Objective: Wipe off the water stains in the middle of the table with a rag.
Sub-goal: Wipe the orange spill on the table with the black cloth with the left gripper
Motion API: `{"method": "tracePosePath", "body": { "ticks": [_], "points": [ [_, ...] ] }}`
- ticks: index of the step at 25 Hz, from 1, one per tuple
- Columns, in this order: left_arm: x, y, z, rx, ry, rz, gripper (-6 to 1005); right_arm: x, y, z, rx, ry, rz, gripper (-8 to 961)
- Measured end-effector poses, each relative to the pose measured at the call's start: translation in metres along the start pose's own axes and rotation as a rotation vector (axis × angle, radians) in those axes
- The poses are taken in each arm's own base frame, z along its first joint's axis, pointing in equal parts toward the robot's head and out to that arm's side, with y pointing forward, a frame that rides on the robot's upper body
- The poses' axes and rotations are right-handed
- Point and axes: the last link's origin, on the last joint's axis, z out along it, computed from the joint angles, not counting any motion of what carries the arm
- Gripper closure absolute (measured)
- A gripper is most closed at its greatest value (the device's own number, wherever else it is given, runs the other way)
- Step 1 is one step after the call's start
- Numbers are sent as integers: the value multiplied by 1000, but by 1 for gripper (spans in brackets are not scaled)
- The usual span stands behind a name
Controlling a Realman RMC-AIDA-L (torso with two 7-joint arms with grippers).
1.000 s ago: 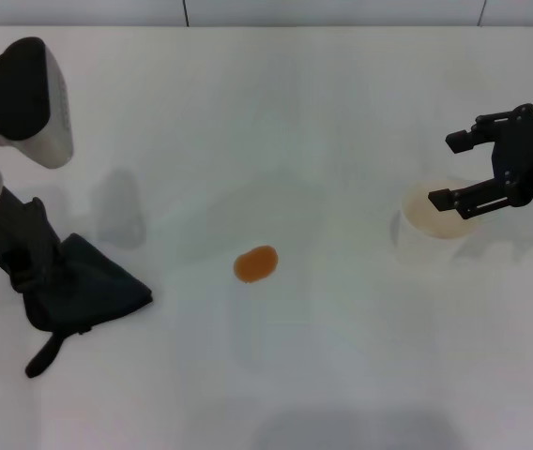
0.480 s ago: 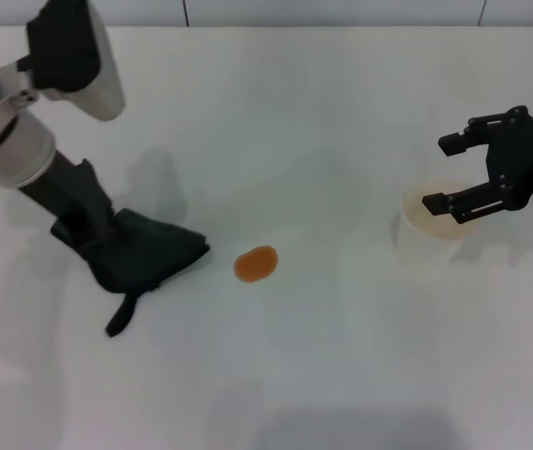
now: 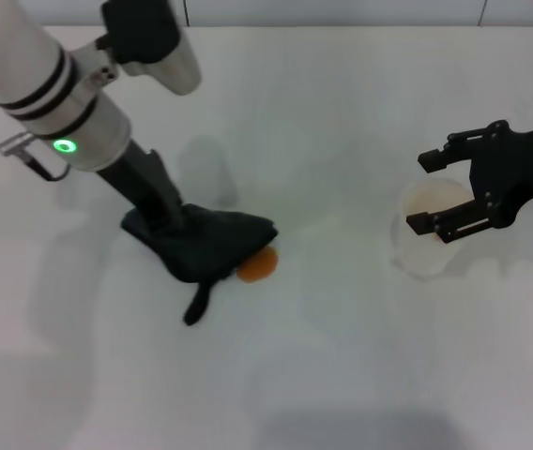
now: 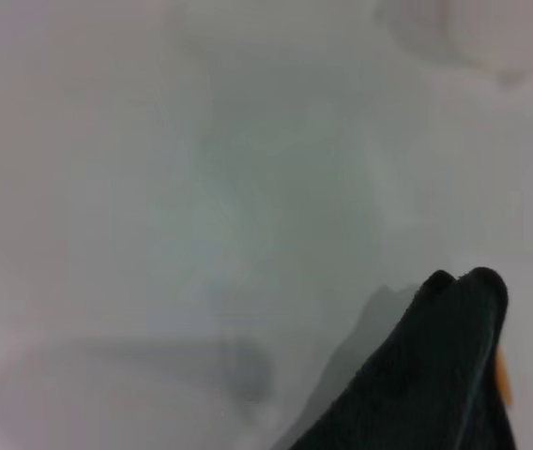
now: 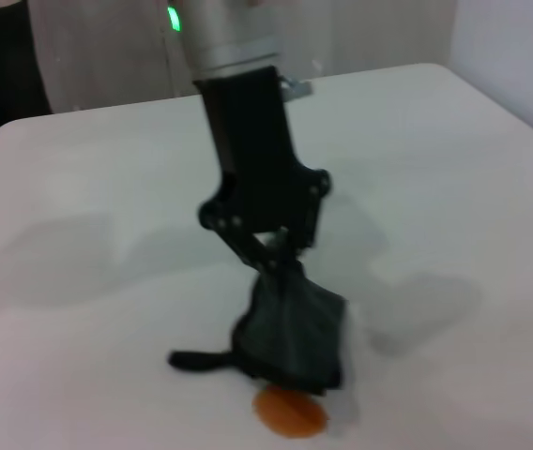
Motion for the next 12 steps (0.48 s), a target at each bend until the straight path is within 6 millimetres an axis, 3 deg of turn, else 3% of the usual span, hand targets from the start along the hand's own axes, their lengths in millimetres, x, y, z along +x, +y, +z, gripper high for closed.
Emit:
{"method": "tracePosePath", "body": {
  "ticks": [12],
  "points": [
    [27, 16, 28, -34, 5, 41, 922, -10, 8, 8, -44, -30, -37, 114]
  ]
}}
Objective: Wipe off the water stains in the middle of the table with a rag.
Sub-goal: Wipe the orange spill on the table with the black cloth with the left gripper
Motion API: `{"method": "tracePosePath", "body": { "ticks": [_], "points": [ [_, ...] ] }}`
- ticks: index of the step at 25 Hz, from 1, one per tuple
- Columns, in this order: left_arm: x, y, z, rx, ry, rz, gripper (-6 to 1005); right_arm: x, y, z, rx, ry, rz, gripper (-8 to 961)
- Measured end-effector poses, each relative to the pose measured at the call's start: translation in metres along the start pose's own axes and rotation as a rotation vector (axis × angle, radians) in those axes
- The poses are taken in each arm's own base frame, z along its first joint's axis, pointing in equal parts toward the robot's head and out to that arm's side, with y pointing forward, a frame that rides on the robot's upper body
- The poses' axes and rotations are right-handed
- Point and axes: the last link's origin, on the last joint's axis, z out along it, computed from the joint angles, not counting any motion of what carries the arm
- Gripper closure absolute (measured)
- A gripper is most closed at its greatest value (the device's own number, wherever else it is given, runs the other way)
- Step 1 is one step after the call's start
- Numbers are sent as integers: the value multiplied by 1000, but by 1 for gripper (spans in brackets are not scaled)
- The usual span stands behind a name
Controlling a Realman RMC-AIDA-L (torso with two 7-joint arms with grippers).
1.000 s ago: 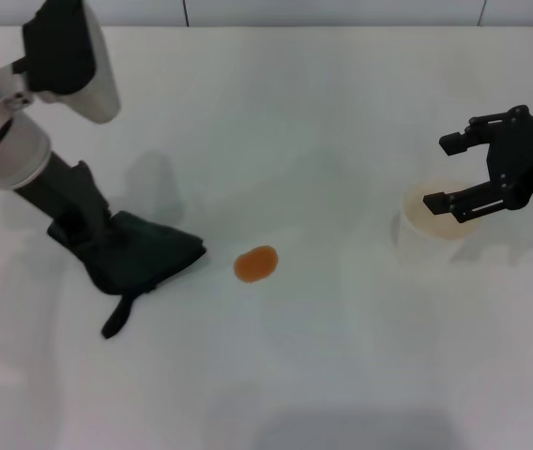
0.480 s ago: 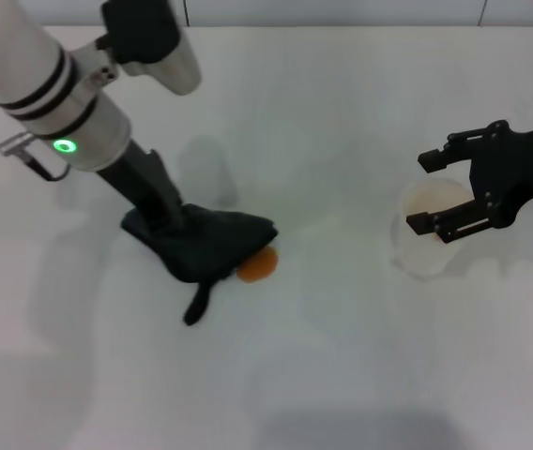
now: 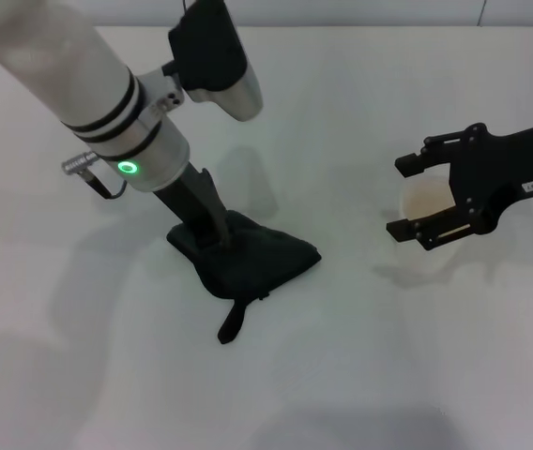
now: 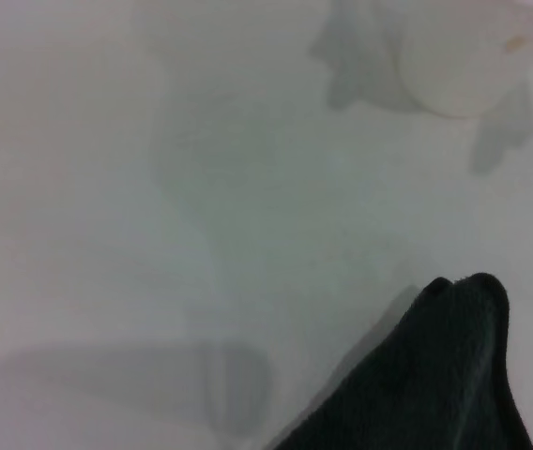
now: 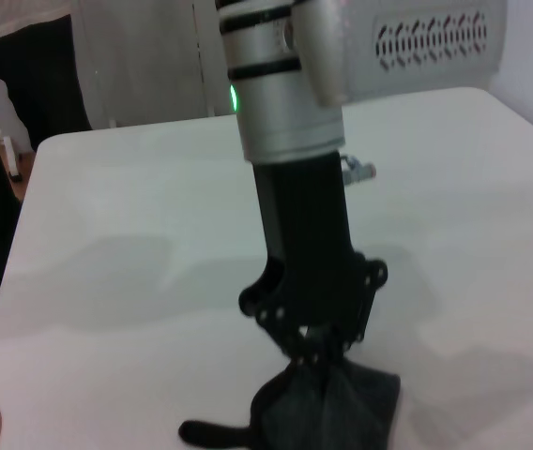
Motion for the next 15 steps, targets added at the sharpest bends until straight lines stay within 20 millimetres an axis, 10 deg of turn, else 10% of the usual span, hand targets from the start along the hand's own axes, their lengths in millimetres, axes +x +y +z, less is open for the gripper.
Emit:
{"method": "tracePosePath", "body": {
  "ticks": [15],
  "points": [
    [-16, -19, 1, 109, -28, -74, 921, -2, 2, 2, -10, -11, -8, 115]
  ]
}}
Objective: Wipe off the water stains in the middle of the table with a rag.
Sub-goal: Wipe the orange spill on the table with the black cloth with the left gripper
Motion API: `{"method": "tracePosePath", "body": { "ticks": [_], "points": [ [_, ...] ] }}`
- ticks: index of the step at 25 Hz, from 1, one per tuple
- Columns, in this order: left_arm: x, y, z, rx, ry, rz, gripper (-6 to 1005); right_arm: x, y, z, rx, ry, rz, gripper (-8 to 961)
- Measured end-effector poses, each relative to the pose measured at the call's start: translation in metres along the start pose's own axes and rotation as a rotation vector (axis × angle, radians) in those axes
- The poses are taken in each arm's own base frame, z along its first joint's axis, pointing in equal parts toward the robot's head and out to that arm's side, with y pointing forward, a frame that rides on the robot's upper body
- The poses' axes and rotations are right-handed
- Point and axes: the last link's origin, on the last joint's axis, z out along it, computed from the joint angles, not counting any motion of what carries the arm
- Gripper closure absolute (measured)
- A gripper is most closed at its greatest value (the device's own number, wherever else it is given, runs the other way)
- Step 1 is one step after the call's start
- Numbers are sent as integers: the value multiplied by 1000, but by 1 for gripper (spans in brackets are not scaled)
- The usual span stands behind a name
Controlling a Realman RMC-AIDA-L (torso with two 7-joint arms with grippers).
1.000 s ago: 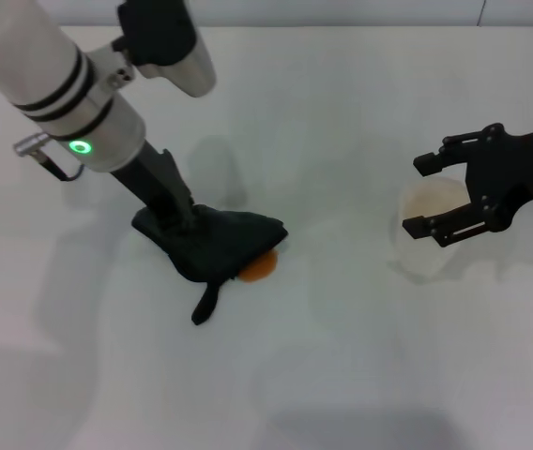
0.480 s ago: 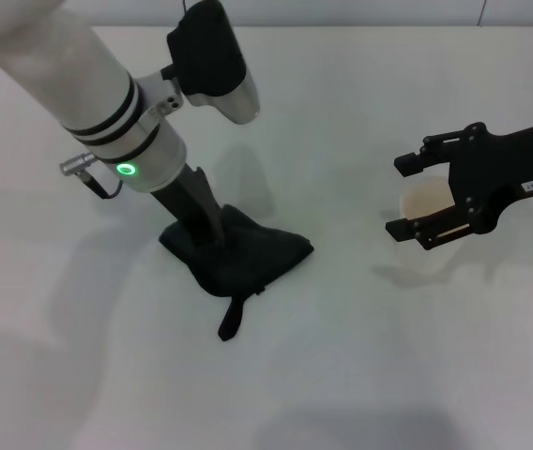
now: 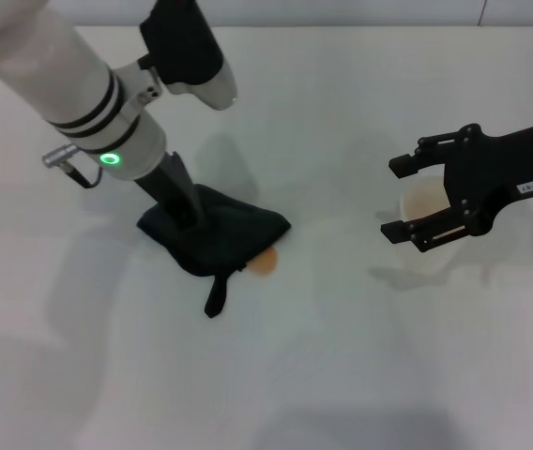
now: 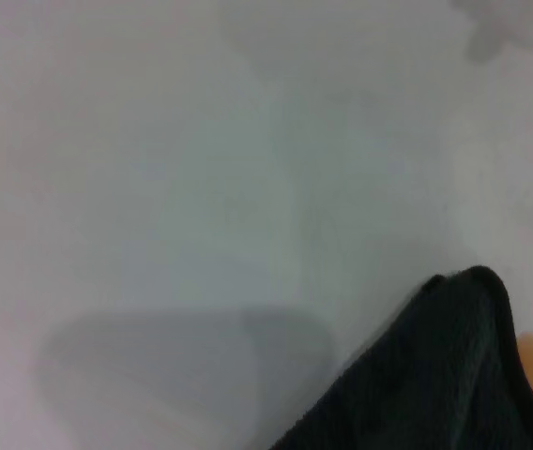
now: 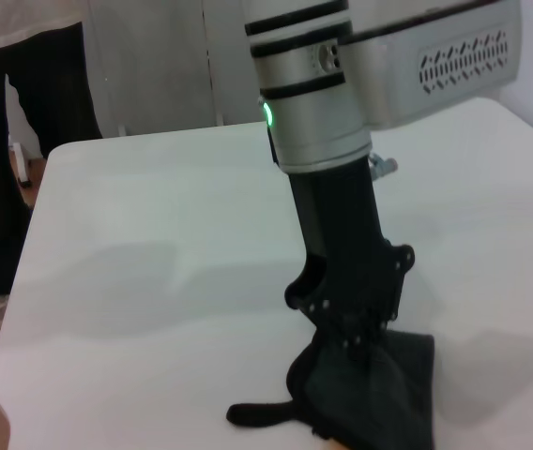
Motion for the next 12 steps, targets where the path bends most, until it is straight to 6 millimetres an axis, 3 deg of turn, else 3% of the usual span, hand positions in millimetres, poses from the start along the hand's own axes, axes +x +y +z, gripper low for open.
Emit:
{"method": "tracePosePath", "body": {
  "ticks": [12],
  "points": [
    [35, 33, 10, -93, 31, 122, 921, -2, 1, 1, -5, -10, -4, 115]
  ]
}}
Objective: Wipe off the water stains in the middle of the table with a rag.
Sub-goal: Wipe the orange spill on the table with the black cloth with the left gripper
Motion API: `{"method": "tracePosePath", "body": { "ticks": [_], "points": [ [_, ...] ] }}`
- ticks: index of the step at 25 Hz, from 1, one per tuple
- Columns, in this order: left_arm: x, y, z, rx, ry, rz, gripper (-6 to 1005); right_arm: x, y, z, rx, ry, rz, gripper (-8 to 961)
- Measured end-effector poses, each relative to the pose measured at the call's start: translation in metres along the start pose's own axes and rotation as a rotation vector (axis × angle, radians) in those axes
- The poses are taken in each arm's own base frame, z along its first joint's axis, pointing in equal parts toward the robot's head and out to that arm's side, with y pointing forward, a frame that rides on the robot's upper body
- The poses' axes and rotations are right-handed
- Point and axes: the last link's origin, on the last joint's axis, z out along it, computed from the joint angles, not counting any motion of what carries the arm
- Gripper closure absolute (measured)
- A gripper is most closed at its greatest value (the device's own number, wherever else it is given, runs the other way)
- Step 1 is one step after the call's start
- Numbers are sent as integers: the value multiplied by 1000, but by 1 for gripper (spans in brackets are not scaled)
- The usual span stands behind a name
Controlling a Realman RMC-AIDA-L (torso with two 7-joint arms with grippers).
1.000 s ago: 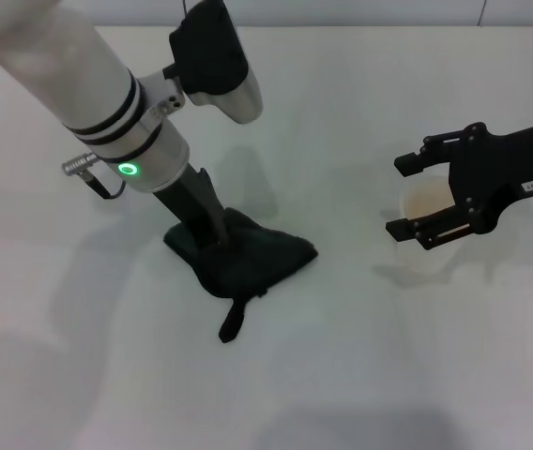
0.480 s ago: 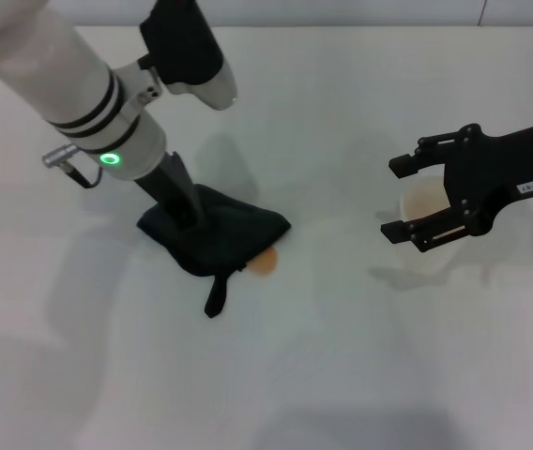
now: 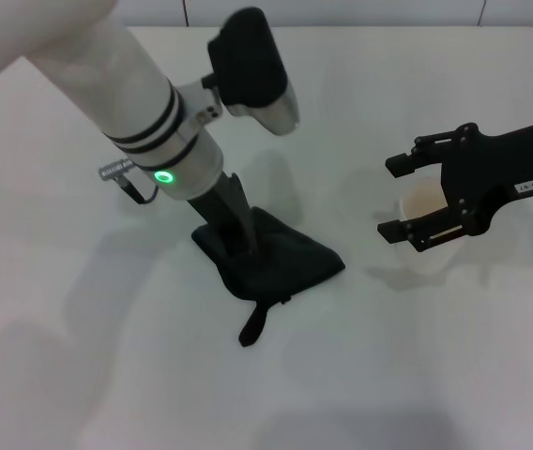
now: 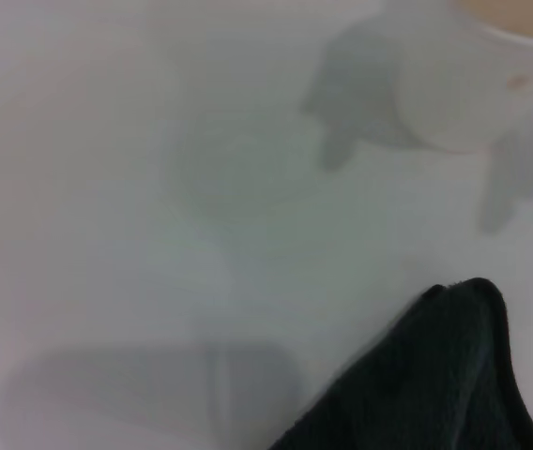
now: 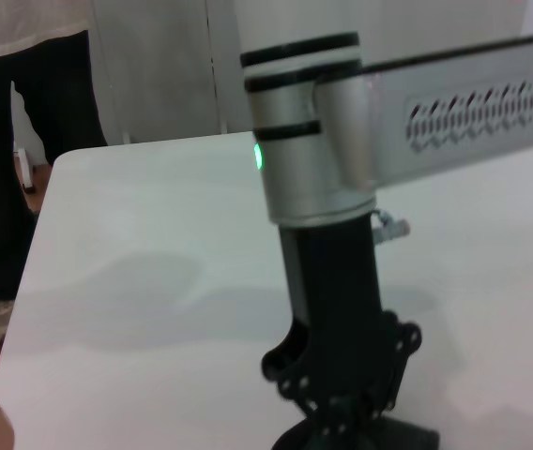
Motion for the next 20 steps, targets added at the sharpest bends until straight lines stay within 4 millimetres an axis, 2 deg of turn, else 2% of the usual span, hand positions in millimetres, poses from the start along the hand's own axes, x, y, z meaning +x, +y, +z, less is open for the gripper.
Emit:
{"method": "tracePosePath", "body": {
  "ticks": [6, 16, 20],
  "points": [
    [1, 0, 1, 2, 1, -3, 921, -2, 0, 0, -1, -3, -4, 115],
    [-21, -28, -18, 99, -3, -104, 921, 0, 0, -1, 1, -2, 0, 115],
    [-16, -26, -18, 85, 17, -97, 922, 0, 0, -1, 1, -2, 0, 115]
  ]
}}
